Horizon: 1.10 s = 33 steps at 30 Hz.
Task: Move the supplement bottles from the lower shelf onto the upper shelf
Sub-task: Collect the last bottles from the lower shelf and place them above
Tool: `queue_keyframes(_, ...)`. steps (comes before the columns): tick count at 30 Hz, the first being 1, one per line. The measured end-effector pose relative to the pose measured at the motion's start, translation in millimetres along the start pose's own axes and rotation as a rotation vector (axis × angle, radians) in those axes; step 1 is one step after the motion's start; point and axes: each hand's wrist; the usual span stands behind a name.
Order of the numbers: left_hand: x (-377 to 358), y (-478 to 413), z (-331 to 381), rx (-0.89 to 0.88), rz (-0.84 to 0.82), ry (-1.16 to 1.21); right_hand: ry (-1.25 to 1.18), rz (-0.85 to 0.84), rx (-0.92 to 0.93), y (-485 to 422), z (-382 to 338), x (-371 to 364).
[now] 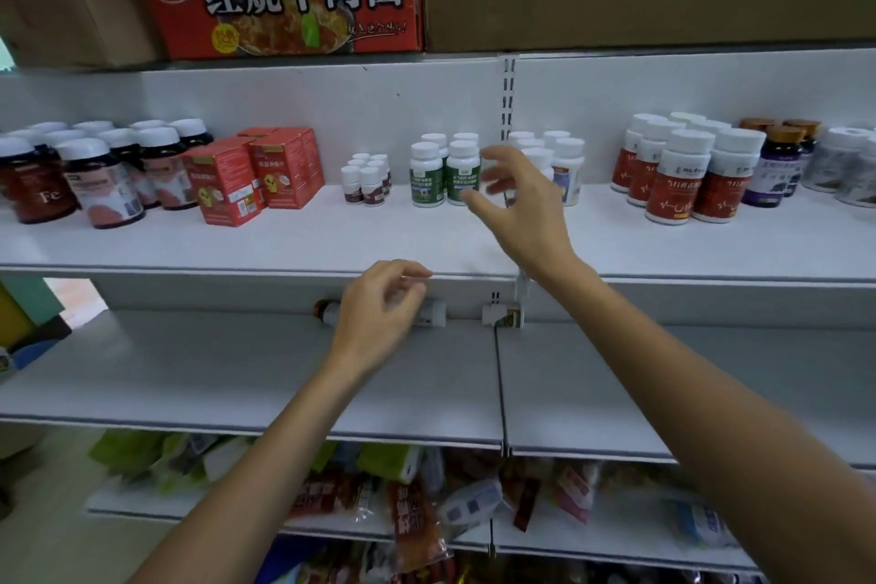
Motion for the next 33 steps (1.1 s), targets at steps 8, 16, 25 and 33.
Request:
queue_keyframes(8,2,75,-84,0.289,-0.104,-0.123,-0.091,-0.134,-0.058,124,29,-59)
queue_keyframes(16,-6,80,-141,0.377,-0.090,-0.152,-0.062,-0.369,-0.409,137,98,-134)
queue_keyframes(25,-47,20,-250,0.390,-0.118,-0.203,-0.055,-0.267,-0.617,87,174,-227)
queue_keyframes(33,-107,-47,-291,0.524,0.050,-0.149,0.025,-0.325,-0.570,31,207,-286)
Point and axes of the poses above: each hand's wrist, its own y-axis away from the middle knuckle, its own x-axis out of the back of the hand, z = x × y, and after that the axes turned 1 degree about y, right-handed
